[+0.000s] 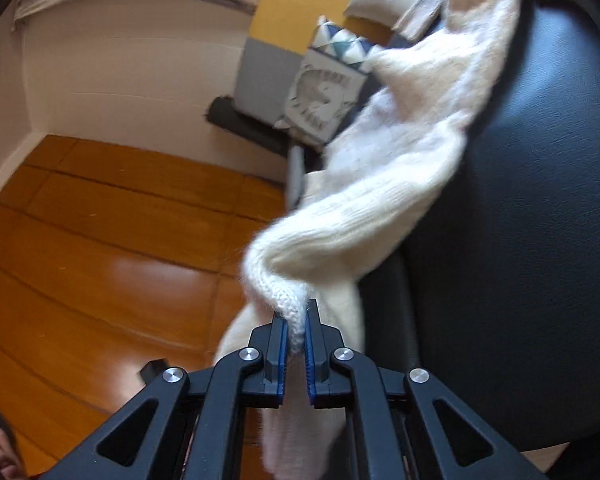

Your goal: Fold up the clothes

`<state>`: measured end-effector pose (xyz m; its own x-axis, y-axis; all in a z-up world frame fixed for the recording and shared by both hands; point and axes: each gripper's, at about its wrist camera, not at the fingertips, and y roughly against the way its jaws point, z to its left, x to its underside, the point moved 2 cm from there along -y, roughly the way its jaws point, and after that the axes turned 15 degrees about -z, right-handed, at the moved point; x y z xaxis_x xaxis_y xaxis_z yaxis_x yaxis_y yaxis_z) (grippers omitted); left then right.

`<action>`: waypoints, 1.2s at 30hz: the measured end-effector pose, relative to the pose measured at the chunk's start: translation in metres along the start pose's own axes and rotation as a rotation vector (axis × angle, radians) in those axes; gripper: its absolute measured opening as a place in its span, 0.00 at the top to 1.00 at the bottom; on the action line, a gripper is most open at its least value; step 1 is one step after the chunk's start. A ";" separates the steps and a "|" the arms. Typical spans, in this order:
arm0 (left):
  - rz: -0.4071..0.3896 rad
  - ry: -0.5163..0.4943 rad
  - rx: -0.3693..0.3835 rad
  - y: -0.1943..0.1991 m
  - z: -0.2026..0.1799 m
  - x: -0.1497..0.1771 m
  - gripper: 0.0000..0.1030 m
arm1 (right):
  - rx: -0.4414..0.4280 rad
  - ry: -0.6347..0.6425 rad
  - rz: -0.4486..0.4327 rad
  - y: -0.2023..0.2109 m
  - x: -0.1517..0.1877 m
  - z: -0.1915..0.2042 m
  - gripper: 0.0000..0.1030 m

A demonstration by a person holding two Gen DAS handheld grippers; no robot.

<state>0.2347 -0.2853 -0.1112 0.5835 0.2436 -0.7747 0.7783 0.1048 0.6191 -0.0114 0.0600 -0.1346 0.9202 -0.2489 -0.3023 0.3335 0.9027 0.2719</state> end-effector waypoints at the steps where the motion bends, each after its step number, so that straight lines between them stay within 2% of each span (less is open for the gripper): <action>1: 0.030 -0.010 -0.003 -0.004 0.000 0.008 0.88 | 0.053 -0.003 -0.004 -0.001 -0.001 -0.009 0.94; 5: 0.124 -0.044 -0.002 -0.019 -0.007 0.038 0.88 | 0.288 0.019 -0.025 0.004 0.002 -0.044 0.94; 6: 0.135 -0.045 0.005 -0.021 -0.009 0.042 0.88 | 0.334 0.028 -0.025 0.005 0.004 -0.050 0.91; 7: 0.141 -0.050 0.009 -0.023 -0.011 0.046 0.87 | 0.353 0.041 -0.024 0.006 0.006 -0.051 0.93; 8: 0.143 -0.054 0.008 -0.025 -0.013 0.048 0.87 | 0.362 0.061 -0.033 0.007 0.006 -0.048 0.90; 9: 0.144 -0.056 0.007 -0.027 -0.014 0.050 0.87 | 0.381 0.106 -0.048 0.008 0.006 -0.041 0.88; 10: 0.146 -0.051 0.010 -0.029 -0.015 0.051 0.87 | 0.420 0.197 -0.076 0.010 0.007 -0.026 0.80; 11: 0.147 -0.046 0.013 -0.030 -0.016 0.051 0.87 | 0.457 0.288 -0.104 0.012 0.007 -0.012 0.75; 13: 0.149 -0.037 0.016 -0.032 -0.017 0.052 0.87 | 0.515 0.467 -0.161 0.016 0.010 0.018 0.75; 16: 0.149 -0.022 0.019 -0.034 -0.016 0.051 0.87 | 0.489 0.709 -0.255 0.017 0.022 0.068 0.75; 18: 0.147 -0.012 0.028 -0.036 -0.016 0.051 0.87 | 0.432 0.854 -0.282 0.005 0.035 0.098 0.75; 19: 0.146 -0.007 0.033 -0.037 -0.016 0.051 0.87 | 0.372 0.887 -0.239 -0.007 0.042 0.104 0.75; 21: 0.145 0.002 0.042 -0.039 -0.016 0.050 0.87 | 0.254 0.906 -0.071 -0.037 0.058 0.108 0.75; 22: 0.143 0.006 0.046 -0.040 -0.016 0.049 0.87 | 0.240 0.918 0.004 -0.057 0.068 0.105 0.75; 23: 0.138 0.006 0.050 -0.040 -0.015 0.046 0.86 | 0.245 0.939 0.070 -0.077 0.077 0.099 0.75; 26: 0.119 0.008 0.031 -0.042 -0.007 0.034 0.84 | 0.363 1.062 0.218 -0.138 0.095 0.070 0.76; 27: 0.110 0.011 0.010 -0.044 -0.002 0.030 0.83 | 0.387 1.097 0.244 -0.154 0.099 0.061 0.76; 29: 0.104 0.024 -0.027 -0.052 0.008 0.024 0.81 | 0.386 1.104 0.207 -0.163 0.094 0.057 0.76; 33: 0.101 0.064 -0.083 -0.068 0.027 0.014 0.81 | 0.375 1.009 0.174 -0.189 0.069 0.053 0.76; 36: 0.074 0.098 -0.061 -0.056 0.028 0.017 0.81 | 0.361 0.991 0.166 -0.188 0.066 0.051 0.75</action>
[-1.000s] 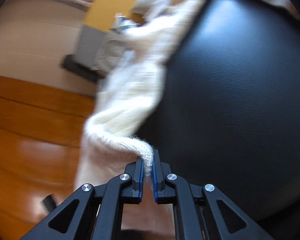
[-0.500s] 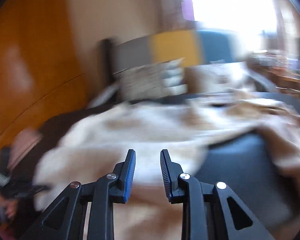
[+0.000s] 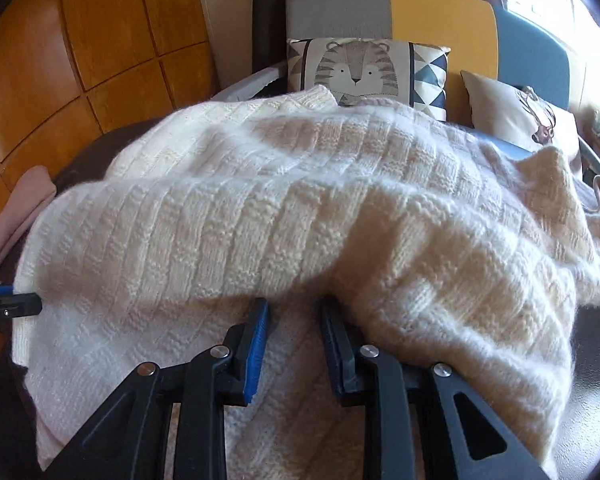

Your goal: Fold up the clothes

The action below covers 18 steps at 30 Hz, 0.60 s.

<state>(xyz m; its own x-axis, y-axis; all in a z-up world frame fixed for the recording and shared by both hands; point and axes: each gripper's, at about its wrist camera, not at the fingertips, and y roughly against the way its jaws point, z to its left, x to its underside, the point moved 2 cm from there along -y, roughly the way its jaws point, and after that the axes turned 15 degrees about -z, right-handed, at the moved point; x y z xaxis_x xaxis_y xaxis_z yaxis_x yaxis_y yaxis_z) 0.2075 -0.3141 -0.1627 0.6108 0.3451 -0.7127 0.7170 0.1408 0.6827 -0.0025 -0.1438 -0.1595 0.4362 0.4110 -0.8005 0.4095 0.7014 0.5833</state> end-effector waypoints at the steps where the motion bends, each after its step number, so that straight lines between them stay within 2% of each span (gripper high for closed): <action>1: -0.013 -0.003 0.013 0.006 -0.001 0.003 0.81 | -0.005 -0.012 0.000 0.000 0.000 -0.001 0.75; 5: -0.031 -0.072 0.068 0.032 -0.010 0.027 0.81 | -0.001 -0.055 0.027 0.014 0.002 0.000 0.76; 7: 0.001 -0.127 0.082 0.033 -0.017 0.038 0.81 | 0.016 -0.048 0.031 0.027 0.000 0.009 0.75; 9: 0.038 -0.199 0.059 0.030 -0.025 0.052 0.81 | -0.017 0.016 -0.001 0.048 0.004 0.026 0.74; 11: 0.060 -0.279 -0.006 0.022 -0.030 0.063 0.81 | -0.061 0.042 0.000 0.062 0.012 0.038 0.74; 13: 0.068 -0.267 -0.012 0.021 -0.025 0.067 0.81 | -0.107 0.011 0.015 0.074 0.024 0.042 0.74; 16: 0.065 -0.133 0.035 0.021 -0.009 0.063 0.81 | -0.169 -0.058 0.059 0.088 0.041 0.039 0.74; 18: 0.047 -0.043 0.050 0.019 0.001 0.059 0.81 | -0.163 -0.077 0.070 0.098 0.053 0.037 0.74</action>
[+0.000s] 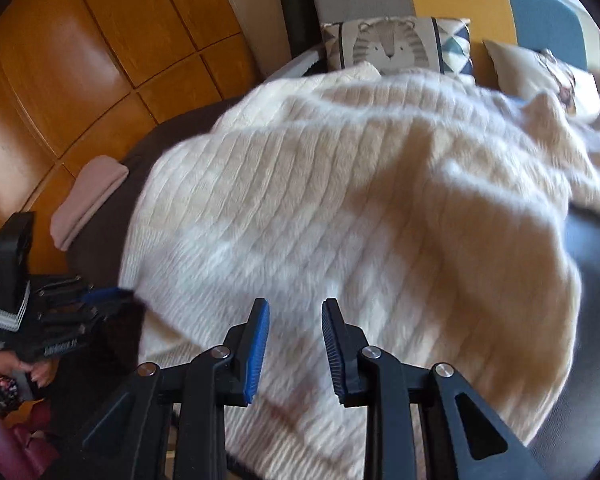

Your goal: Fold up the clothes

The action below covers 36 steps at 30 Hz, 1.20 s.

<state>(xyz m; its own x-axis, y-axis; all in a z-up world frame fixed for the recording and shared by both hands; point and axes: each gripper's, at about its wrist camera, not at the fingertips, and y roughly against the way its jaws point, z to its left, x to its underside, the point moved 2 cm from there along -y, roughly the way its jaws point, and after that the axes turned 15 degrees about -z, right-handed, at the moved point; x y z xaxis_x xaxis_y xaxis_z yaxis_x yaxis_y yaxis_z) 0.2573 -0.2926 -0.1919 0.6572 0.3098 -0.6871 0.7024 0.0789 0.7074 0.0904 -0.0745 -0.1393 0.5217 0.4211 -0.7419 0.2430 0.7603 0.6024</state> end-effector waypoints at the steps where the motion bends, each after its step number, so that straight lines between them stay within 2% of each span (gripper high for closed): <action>1: -0.006 0.032 0.004 -0.001 0.004 -0.001 0.81 | 0.029 0.007 -0.001 0.002 0.004 -0.003 0.74; 4: -0.024 0.109 0.029 0.000 0.013 -0.004 0.81 | 0.106 0.014 -0.002 0.008 0.015 -0.013 0.74; 7: -0.034 0.132 0.056 0.001 0.014 -0.003 0.80 | 0.085 -0.052 -0.022 0.013 0.018 -0.021 0.74; 13: -0.137 0.169 0.158 0.007 0.010 -0.011 0.76 | 0.087 -0.075 -0.045 0.013 0.022 -0.022 0.73; 18: -0.147 0.272 0.224 -0.012 0.006 -0.027 0.75 | 0.064 -0.142 -0.071 0.015 0.026 -0.030 0.73; 19: -0.146 0.269 0.222 -0.015 0.001 -0.029 0.80 | 0.057 -0.156 -0.073 0.016 0.027 -0.033 0.73; 20: -0.138 0.239 0.200 -0.015 -0.002 -0.029 0.95 | 0.051 -0.167 -0.074 0.016 0.027 -0.035 0.73; 23: -0.142 0.152 0.138 -0.009 -0.009 -0.031 0.96 | 0.044 -0.181 -0.077 0.018 0.026 -0.036 0.73; 30: -0.226 0.075 0.059 0.041 0.008 -0.054 0.96 | 0.077 -0.156 -0.078 0.016 0.027 -0.032 0.73; 36: -0.260 0.024 0.001 0.063 0.012 -0.063 0.96 | 0.080 -0.164 -0.082 0.017 0.027 -0.033 0.73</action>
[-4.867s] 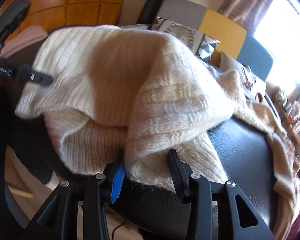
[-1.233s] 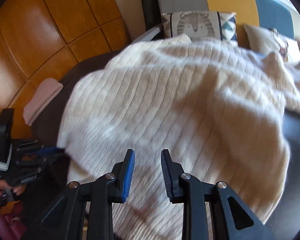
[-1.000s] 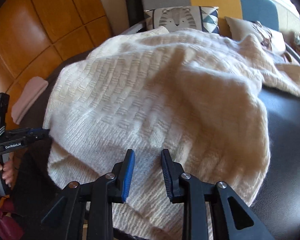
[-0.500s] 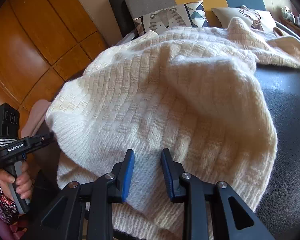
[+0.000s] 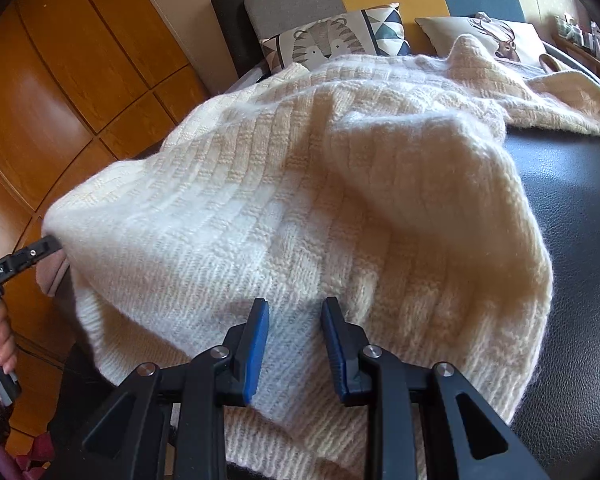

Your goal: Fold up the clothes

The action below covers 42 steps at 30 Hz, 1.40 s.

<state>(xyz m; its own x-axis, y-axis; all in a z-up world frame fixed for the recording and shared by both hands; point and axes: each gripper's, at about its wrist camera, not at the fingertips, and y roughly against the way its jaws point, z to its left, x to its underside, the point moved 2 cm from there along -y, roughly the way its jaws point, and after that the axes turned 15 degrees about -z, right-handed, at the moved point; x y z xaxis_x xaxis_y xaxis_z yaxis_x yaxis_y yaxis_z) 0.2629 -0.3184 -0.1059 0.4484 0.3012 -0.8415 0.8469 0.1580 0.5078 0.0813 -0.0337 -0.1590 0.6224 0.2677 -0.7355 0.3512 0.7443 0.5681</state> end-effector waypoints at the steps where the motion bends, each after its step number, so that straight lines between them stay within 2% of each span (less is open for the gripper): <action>1: 0.001 0.013 -0.044 0.001 0.000 0.000 0.96 | 0.001 0.000 -0.001 0.000 0.000 0.000 0.73; 3: 0.012 -0.010 -0.057 0.010 0.001 0.002 0.98 | 0.002 0.002 -0.002 -0.001 0.000 0.002 0.73; 7: 0.024 -0.181 -0.220 0.027 0.007 0.007 1.00 | 0.011 0.006 -0.004 -0.001 0.000 0.002 0.73; 8: 0.035 -0.202 -0.252 0.030 0.012 0.011 1.00 | 0.012 0.004 -0.004 -0.001 0.000 0.002 0.73; 9: 0.048 -0.181 -0.265 0.031 0.018 0.015 1.00 | 0.010 -0.002 -0.005 0.000 0.000 0.001 0.73; 12: 0.102 -0.073 -0.191 0.027 0.023 0.033 0.99 | 0.007 -0.022 -0.007 -0.001 -0.002 -0.001 0.73; 13: 0.109 -0.072 -0.157 0.024 0.016 0.038 0.98 | 0.007 -0.027 -0.007 -0.001 -0.002 -0.002 0.73; 15: 0.135 -0.125 -0.079 0.014 -0.005 0.049 0.86 | 0.010 -0.026 -0.006 -0.002 -0.003 -0.001 0.73; 16: 0.149 -0.156 -0.046 0.009 -0.016 0.054 0.82 | 0.012 -0.025 -0.005 -0.002 -0.003 -0.001 0.73; 18: 0.177 -0.236 -0.029 -0.006 -0.035 0.066 0.80 | 0.015 -0.027 -0.002 -0.001 -0.004 -0.001 0.73; 21: 0.195 -0.239 -0.042 -0.018 -0.038 0.074 0.80 | 0.015 -0.053 -0.002 0.000 -0.005 -0.004 0.73; 24: 0.186 -0.151 -0.063 -0.024 -0.023 0.069 0.78 | 0.011 -0.078 -0.001 0.002 -0.005 -0.009 0.73; 25: 0.185 -0.137 -0.081 -0.027 -0.018 0.068 0.76 | 0.009 -0.080 0.000 0.003 -0.005 -0.010 0.73; 26: 0.184 -0.124 -0.100 -0.031 -0.014 0.068 0.67 | 0.010 -0.076 -0.001 0.003 -0.005 -0.010 0.73; 27: 0.182 -0.110 -0.118 -0.034 -0.009 0.067 0.64 | 0.012 -0.070 -0.001 0.004 -0.006 -0.009 0.73; 30: 0.156 -0.091 -0.208 -0.037 0.005 0.063 0.64 | 0.029 -0.024 -0.022 0.011 -0.010 -0.003 0.73; 33: 0.135 -0.067 -0.229 -0.035 0.014 0.064 0.61 | 0.032 0.041 -0.058 0.026 -0.013 0.002 0.73; 38: 0.159 -0.117 -0.195 -0.042 0.005 0.077 0.59 | 0.102 0.102 -0.083 0.060 -0.014 -0.013 0.73; 42: 0.137 -0.001 -0.129 -0.048 0.007 0.077 0.59 | 0.188 0.131 -0.049 0.085 -0.005 -0.032 0.72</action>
<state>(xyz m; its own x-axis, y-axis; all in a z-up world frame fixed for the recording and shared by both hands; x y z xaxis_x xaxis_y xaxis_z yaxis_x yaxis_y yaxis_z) 0.2588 -0.3097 -0.1965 0.5577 0.3269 -0.7630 0.7341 0.2347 0.6372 0.0854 0.0480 -0.1192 0.5100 0.3202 -0.7983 0.5100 0.6347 0.5805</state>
